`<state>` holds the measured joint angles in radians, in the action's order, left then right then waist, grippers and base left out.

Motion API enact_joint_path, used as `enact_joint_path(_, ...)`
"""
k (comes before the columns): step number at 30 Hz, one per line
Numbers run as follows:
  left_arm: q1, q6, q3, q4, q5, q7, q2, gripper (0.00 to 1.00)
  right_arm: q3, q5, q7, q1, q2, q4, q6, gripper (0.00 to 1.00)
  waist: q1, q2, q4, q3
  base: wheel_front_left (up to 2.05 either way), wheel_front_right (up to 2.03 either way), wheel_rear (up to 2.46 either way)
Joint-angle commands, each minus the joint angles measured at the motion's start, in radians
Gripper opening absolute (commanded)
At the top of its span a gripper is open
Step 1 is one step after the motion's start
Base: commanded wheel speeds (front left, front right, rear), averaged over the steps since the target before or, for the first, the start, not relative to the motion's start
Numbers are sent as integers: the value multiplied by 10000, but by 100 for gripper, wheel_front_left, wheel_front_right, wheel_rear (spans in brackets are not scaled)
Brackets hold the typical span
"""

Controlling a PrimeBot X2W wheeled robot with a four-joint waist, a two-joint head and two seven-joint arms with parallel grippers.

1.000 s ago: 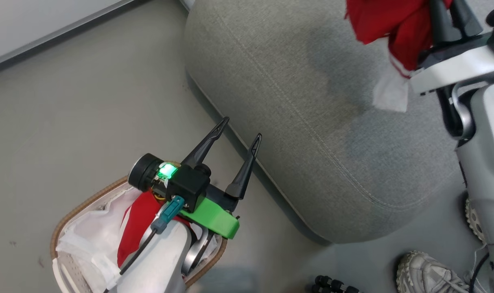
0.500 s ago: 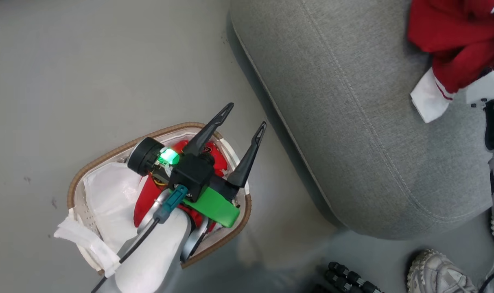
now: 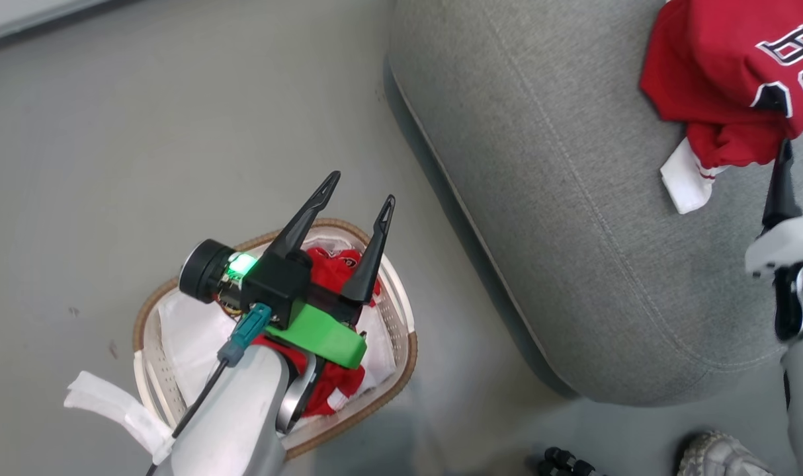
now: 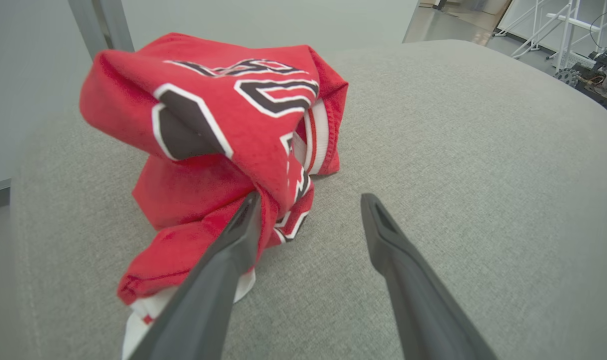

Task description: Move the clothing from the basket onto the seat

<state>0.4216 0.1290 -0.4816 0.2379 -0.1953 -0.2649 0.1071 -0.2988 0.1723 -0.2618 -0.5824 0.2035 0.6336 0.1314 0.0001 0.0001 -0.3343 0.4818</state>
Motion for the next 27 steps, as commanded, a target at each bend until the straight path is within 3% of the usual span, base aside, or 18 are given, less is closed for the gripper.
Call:
enact_joint_path(1,-218,31,171,-54,-69,8,-55,100,137,-96,-41,404,-17,-172,-14,100,-1,-1,-57,-655,0,0,0)
enact_joint_path(10,-1037,15,1198,-101,91,10,-338,100,1445,192,-41,1912,-269,-1602,-14,100,-1,-1,509,-1720,0,0,0)
enact_joint_path(19,-1875,-206,2308,70,343,10,-527,100,2995,391,-43,2440,-666,-2436,-14,100,-1,-1,1842,-2618,0,0,0)
enact_joint_path(27,-2482,-574,3033,457,402,8,-565,100,3528,314,-41,2788,-938,-2560,-14,100,-1,-1,3024,-3199,0,0,0)
